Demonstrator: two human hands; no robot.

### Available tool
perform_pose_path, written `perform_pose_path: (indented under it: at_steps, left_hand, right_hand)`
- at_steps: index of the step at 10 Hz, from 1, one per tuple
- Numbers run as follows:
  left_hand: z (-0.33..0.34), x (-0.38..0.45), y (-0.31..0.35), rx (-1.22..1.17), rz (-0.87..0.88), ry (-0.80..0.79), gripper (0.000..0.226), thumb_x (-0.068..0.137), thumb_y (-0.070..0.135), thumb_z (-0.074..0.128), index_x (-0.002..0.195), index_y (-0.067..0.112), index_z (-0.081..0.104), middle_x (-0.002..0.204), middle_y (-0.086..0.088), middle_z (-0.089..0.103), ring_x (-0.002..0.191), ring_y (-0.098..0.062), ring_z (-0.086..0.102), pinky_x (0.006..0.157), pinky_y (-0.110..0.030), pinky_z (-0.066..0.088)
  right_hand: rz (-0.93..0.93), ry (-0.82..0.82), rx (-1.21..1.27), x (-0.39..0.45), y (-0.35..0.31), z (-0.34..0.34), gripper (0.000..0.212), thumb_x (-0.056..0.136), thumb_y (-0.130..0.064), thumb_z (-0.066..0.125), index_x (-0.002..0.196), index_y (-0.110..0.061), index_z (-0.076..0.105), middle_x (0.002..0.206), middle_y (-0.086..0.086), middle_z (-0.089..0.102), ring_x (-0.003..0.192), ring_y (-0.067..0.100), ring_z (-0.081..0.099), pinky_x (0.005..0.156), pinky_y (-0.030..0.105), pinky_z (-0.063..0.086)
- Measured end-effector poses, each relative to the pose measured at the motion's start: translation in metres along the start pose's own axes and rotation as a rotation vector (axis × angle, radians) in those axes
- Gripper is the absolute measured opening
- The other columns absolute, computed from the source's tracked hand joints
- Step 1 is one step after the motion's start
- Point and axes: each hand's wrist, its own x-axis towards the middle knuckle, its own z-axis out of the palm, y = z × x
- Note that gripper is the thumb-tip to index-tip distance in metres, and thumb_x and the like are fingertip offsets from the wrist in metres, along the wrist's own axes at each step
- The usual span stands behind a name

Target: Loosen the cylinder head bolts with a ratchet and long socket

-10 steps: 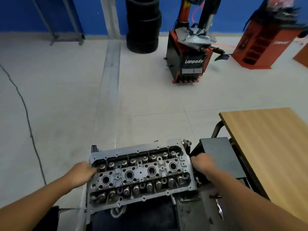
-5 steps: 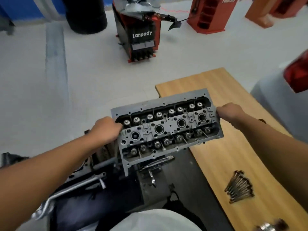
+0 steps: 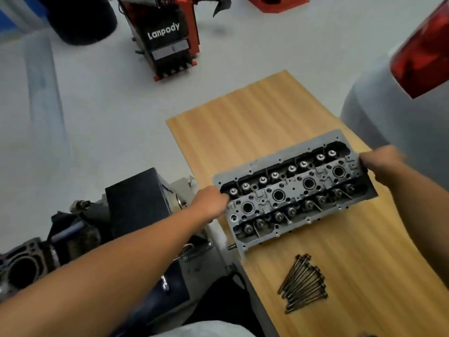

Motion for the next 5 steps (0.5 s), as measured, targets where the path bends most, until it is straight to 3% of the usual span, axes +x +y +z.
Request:
perform_pose_path:
  at_steps: [1,2,3,4,5]
  left_hand:
    - [0.021,0.014,-0.005,-0.028,-0.099,0.038,0.045,0.102,0.017,0.054,0.063,0.016,0.031,0.052,-0.002,0.027,0.044,-0.018,0.025,0.051,-0.028,0.021]
    - [0.019,0.027,-0.008,-0.001,-0.128,0.078,0.044,0.101,0.017,0.055,0.061,0.016,0.036,0.042,0.003,0.029,0.036,-0.016,0.028,0.041,-0.019,0.021]
    - [0.012,0.023,-0.014,-0.010,-0.098,0.027,0.044,0.102,0.019,0.058,0.061,0.016,0.042,0.043,0.001,0.035,0.035,-0.015,0.032,0.043,-0.021,0.026]
    - [-0.010,0.008,-0.020,0.047,0.015,0.035,0.047,0.107,0.033,0.057,0.066,0.010,0.058,0.048,-0.003,0.050,0.039,-0.018,0.046,0.046,-0.023,0.037]
    - [-0.047,-0.015,-0.045,-0.095,0.063,0.099,0.048,0.108,0.033,0.057,0.069,0.005,0.065,0.050,-0.005,0.061,0.045,-0.016,0.056,0.047,-0.026,0.047]
  right_hand:
    - [-0.003,-0.061,-0.031,0.013,0.010,0.021,0.026,0.089,-0.024,0.060,0.077,-0.001,0.056,0.076,0.019,0.057,0.056,0.029,0.057,0.051,0.027,0.038]
    - [-0.040,-0.060,0.013,0.019,0.015,0.042,0.028,0.089,-0.018,0.059,0.067,-0.006,0.045,0.070,0.015,0.047,0.064,0.031,0.052,0.056,0.033,0.038]
    - [0.035,-0.069,0.072,0.007,0.016,0.042,0.029,0.085,-0.024,0.063,0.066,-0.007,0.048,0.070,0.013,0.048,0.060,0.028,0.049,0.054,0.034,0.043]
    - [0.000,0.028,0.134,-0.016,0.007,0.028,0.035,0.085,-0.043,0.060,0.076,-0.009,0.060,0.075,0.008,0.057,0.069,0.032,0.055,0.068,0.040,0.049]
    - [0.033,0.227,0.265,-0.058,0.007,0.027,0.022,0.090,-0.043,0.056,0.093,-0.022,0.060,0.094,0.004,0.061,0.084,0.028,0.054,0.075,0.039,0.044]
